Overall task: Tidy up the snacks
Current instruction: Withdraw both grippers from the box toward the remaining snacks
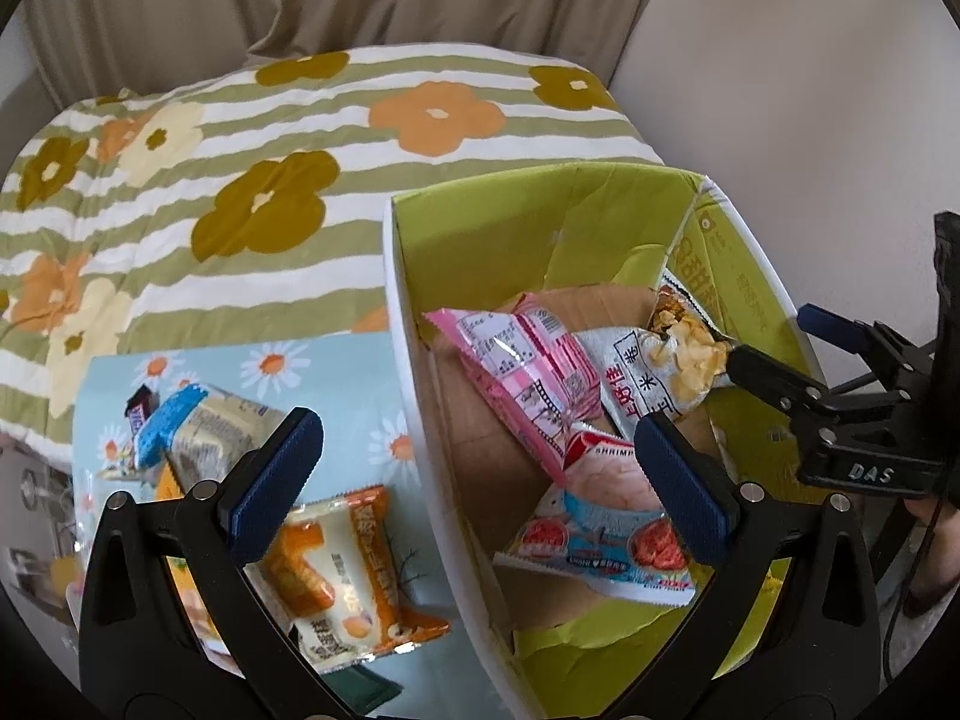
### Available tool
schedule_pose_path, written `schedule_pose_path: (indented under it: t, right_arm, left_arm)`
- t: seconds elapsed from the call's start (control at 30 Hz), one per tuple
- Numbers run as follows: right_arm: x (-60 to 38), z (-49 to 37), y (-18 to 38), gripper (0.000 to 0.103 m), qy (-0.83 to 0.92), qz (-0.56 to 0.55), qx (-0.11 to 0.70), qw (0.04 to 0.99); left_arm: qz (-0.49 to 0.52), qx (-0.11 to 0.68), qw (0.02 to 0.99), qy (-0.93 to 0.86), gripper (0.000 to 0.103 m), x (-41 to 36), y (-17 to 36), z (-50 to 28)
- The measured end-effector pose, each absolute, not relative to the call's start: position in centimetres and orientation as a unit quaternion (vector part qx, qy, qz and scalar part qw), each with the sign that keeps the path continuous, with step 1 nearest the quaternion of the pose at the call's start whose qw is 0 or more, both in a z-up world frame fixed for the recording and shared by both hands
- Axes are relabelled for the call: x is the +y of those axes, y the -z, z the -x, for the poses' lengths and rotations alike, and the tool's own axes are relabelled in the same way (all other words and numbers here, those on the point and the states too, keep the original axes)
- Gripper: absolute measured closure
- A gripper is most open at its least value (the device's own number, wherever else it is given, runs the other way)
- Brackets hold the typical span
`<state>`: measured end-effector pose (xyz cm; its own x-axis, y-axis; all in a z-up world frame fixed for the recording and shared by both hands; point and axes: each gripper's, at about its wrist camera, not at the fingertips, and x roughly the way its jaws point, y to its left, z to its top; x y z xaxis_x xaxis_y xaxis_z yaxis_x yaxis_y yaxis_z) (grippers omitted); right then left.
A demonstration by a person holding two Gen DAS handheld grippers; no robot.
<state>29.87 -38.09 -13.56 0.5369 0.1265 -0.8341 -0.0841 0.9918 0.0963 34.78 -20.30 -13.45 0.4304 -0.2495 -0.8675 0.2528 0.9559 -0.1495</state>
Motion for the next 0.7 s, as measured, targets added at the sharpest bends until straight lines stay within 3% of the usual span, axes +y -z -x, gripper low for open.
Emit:
schedule_pose_path:
  t: [0.7]
  right_arm:
    - [-37.5, -23.1, 5.8, 0.0, -0.11, -0.024, 0.415, 0.903]
  left_arm:
    - [-0.007, 0.45, 0.885, 0.12, 0.0, -19.6, 5.8, -26.5]
